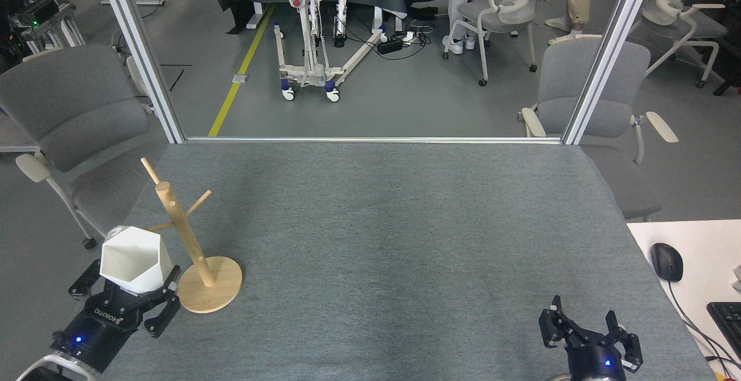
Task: Hang cup on storage rack
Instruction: 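Carry the white cup with the left gripper toward the wooden mug tree, then raise the cup and hook it onto a mug tree peg with left gripper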
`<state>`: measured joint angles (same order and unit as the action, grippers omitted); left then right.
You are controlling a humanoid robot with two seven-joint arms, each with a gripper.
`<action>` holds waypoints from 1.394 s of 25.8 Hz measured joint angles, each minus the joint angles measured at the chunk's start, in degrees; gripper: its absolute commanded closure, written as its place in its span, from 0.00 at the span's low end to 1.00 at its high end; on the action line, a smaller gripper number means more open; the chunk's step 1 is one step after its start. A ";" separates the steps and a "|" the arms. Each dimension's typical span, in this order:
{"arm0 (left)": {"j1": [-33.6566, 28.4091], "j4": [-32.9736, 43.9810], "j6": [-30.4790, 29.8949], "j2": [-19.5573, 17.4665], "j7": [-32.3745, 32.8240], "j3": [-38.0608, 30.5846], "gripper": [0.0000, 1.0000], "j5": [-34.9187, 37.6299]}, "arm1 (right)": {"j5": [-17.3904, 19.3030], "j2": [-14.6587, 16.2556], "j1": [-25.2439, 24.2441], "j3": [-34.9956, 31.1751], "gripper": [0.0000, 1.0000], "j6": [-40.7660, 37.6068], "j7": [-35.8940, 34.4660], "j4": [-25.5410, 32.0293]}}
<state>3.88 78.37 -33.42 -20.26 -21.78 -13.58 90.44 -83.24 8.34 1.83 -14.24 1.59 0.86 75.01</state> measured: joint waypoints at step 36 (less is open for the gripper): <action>3.22 -1.75 -3.94 0.24 3.37 -1.64 1.00 -0.07 | -0.52 -1.54 2.55 0.18 0.00 0.18 0.10 -2.51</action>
<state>7.10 76.62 -37.36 -20.02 -18.41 -15.22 90.37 -83.76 6.80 4.37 -14.06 1.78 0.96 72.50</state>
